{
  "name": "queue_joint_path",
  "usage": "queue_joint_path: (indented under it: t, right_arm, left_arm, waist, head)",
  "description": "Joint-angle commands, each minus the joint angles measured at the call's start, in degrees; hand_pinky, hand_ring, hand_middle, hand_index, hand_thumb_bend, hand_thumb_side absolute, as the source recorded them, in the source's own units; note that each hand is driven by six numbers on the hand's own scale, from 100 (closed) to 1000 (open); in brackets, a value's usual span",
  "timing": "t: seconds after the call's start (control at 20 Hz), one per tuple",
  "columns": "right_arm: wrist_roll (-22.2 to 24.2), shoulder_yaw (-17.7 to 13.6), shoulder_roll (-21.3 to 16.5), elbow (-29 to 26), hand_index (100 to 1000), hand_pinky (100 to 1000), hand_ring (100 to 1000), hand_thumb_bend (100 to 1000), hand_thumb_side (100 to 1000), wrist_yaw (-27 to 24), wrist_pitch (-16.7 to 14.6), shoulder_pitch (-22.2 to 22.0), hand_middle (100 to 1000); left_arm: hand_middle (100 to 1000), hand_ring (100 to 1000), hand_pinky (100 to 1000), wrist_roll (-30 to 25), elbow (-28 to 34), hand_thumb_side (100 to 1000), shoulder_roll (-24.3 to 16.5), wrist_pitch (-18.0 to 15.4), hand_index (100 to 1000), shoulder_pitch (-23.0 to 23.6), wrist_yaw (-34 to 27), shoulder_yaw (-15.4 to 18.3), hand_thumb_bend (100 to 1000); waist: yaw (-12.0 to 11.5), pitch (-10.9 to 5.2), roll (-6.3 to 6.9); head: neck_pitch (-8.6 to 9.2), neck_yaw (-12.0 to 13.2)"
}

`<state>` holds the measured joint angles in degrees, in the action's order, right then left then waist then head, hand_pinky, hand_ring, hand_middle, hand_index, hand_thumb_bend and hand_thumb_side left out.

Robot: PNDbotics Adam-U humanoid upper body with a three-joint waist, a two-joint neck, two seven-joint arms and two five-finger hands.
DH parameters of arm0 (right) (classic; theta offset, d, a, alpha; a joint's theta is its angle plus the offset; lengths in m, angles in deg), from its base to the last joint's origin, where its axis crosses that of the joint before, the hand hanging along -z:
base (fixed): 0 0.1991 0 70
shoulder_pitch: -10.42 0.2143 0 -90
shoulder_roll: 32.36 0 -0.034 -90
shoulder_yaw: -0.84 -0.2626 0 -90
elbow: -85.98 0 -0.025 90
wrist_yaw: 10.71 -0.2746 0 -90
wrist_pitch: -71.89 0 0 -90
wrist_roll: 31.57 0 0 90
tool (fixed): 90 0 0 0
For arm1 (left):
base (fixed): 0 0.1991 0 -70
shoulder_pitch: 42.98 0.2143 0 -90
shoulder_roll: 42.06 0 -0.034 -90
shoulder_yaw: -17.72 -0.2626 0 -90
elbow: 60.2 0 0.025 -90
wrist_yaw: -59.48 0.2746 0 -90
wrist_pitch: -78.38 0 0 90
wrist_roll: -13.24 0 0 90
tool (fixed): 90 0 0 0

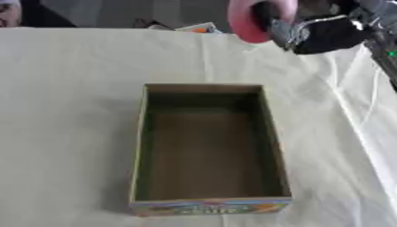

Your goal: Pick up objects on the table and place them in the box.

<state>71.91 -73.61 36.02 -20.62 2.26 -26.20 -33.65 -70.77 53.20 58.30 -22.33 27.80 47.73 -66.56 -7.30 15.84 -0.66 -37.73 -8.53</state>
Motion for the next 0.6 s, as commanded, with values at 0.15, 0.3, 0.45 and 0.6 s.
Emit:
queue_joint_path:
  t: [0.15,0.3,0.45,0.6]
  right_arm:
    - [4.02,0.64,4.65,-1.88,584,497,660,100,488,-0.16,1.88,0.51,459]
    - [5.83,1.66,7.19,-2.57,583,497,661,100,489,1.1,1.96,-0.36,458]
    - [7.81,2.92,9.05,-2.21,586,497,662,100,494,3.0,1.62,-1.48,458]
    - [9.78,4.33,10.47,-1.07,584,498,662,100,498,5.88,0.51,-2.95,457]
  left_arm:
    - [539,517,503,1.87,1.19,888,-2.0,-1.57,821,-1.04,-0.88,1.12,100]
    - [540,517,501,2.43,1.19,879,-2.31,-2.34,820,-1.45,-1.1,1.27,100]
    - [541,518,500,2.53,1.19,873,-2.44,-3.04,820,-1.8,-1.31,1.14,100]
    - [541,518,500,2.49,1.19,872,-2.45,-3.37,820,-1.96,-1.48,1.07,100]
  waist:
    - [0.52,-2.1,0.27]
    - [0.49,-2.65,0.27]
    - [0.18,-2.87,0.29]
    - [-0.07,-2.88,0.34]
  head:
    - [-1.25,0.64]
    - [-1.46,1.01]
    - [-1.37,1.06]
    - [-1.12,1.16]
